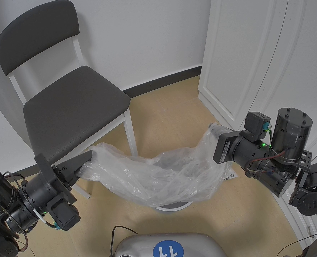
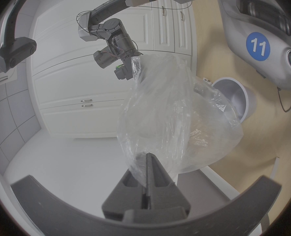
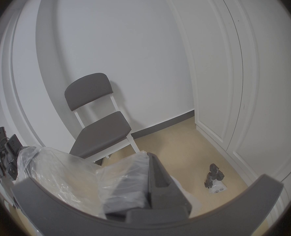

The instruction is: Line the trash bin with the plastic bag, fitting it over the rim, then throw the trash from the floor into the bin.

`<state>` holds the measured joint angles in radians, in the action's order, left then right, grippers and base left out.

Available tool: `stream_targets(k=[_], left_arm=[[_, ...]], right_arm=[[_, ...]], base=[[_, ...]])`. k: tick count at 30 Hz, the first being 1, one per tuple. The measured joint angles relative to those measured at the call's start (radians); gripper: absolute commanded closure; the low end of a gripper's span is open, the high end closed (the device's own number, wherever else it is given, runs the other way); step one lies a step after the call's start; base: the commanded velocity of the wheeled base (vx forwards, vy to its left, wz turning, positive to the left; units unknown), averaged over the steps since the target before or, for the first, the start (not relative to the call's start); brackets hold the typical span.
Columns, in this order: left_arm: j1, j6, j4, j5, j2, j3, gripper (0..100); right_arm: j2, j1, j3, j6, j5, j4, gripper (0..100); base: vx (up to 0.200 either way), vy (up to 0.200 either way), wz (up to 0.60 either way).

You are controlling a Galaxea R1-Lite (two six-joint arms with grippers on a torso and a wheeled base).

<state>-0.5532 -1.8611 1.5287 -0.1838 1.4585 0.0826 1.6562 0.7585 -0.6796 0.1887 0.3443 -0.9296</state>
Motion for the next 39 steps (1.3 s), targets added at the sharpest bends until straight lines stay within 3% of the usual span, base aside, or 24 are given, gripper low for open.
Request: stream_targets(k=[6, 9, 17, 25, 26, 32, 36, 39], left_arm=[[0.026, 0.039, -0.003, 0.000, -0.005, 0.009, 100], [0.041, 0.132, -0.014, 0.001, -0.003, 0.024, 100], [0.047, 0.566, -0.037, 0.000, 0.061, 0.093, 100], [-0.004, 1.088, -0.040, 0.002, 0.127, 0.164, 100], [-0.016, 1.187, -0.041, 0.002, 0.138, 0.182, 100], [-0.065, 1.513, -0.046, 0.003, 0.168, 0.243, 100], [-0.091, 1.631, -0.049, 0.000, 0.186, 0.269, 100], [-0.099, 1.619, -0.050, 0.000, 0.198, 0.276, 100]], right_arm=[[0.006, 0.002, 0.001, 0.002, 0.000, 0.000, 100], [0.007, -0.001, 0.007, 0.006, 0.000, 0.000, 100], [-0.008, -0.022, 0.042, 0.015, 0.000, -0.044, 100], [-0.027, -0.061, 0.098, 0.019, -0.005, -0.112, 100], [-0.031, -0.067, 0.110, 0.026, -0.008, -0.120, 100], [-0.040, -0.084, 0.142, 0.066, -0.039, -0.141, 100], [-0.042, -0.092, 0.153, 0.085, -0.060, -0.151, 100], [-0.042, -0.095, 0.158, 0.092, -0.068, -0.155, 100]], base=[[0.000, 0.000, 0.00], [0.000, 0.000, 0.00], [0.000, 0.000, 0.00], [0.000, 0.000, 0.00], [0.000, 0.000, 0.00], [0.000, 0.000, 0.00], [0.000, 0.000, 0.00], [0.000, 0.000, 0.00]])
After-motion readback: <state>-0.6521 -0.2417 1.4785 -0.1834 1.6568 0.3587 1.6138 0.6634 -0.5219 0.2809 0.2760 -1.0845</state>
